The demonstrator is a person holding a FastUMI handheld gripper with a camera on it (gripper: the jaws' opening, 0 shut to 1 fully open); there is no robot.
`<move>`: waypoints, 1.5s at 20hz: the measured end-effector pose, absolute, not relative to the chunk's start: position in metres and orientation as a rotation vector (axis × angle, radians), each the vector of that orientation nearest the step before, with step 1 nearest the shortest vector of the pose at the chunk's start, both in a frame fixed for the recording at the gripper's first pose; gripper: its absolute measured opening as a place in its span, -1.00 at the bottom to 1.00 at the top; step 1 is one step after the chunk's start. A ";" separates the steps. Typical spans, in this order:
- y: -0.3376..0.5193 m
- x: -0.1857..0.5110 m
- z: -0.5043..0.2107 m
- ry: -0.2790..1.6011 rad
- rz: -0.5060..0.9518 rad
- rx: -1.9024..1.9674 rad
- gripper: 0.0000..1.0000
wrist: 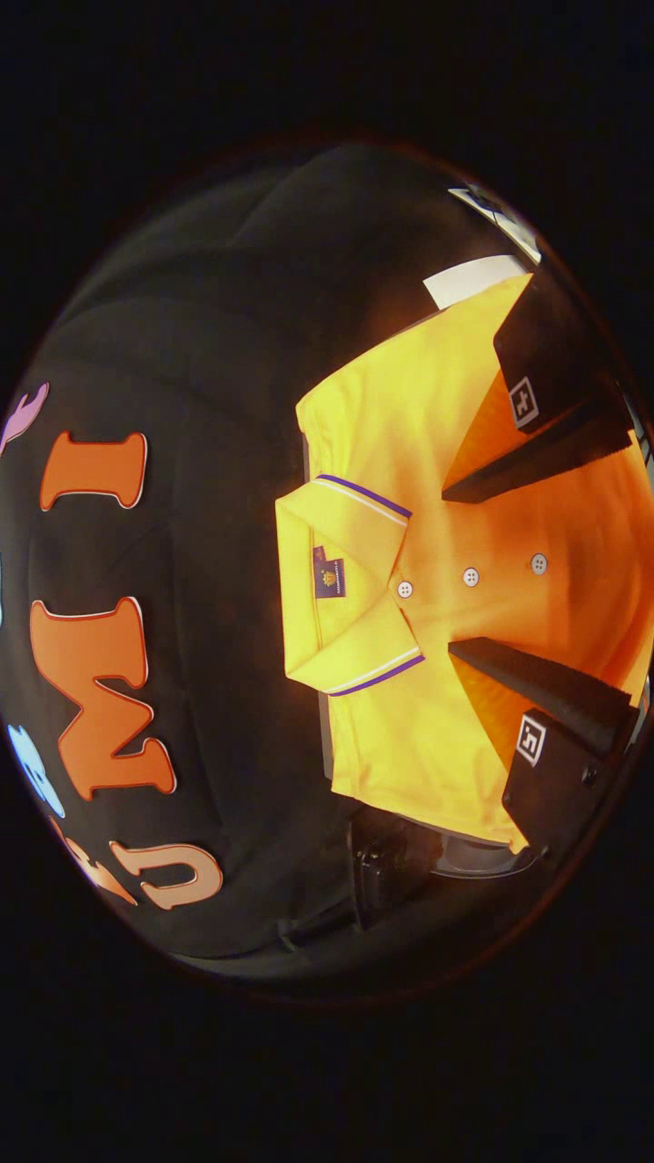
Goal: Put the clothes into the washing machine and then close the washing machine lid.
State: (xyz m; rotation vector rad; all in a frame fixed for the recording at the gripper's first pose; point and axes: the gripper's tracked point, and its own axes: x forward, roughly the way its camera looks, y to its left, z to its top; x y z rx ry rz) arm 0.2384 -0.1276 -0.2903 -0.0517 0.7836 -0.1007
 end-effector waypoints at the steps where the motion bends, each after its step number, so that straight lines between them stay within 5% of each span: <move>1: -0.128 0.238 -0.290 0.785 -0.099 -0.053 0.96; 4: -0.127 0.236 -0.289 0.793 -0.092 -0.052 0.94; 8: -0.120 0.236 -0.289 0.799 -0.036 -0.086 0.66; 12: -0.118 0.236 -0.289 0.785 -0.033 -0.067 -0.44; 16: -0.115 0.235 -0.290 0.830 -0.065 -0.049 -0.49; 17: -0.114 0.234 -0.288 0.831 -0.069 -0.047 -0.71; 21: -0.113 0.236 -0.289 0.838 -0.058 -0.035 -0.82; 30: -0.120 0.232 -0.267 0.644 0.050 0.427 -0.84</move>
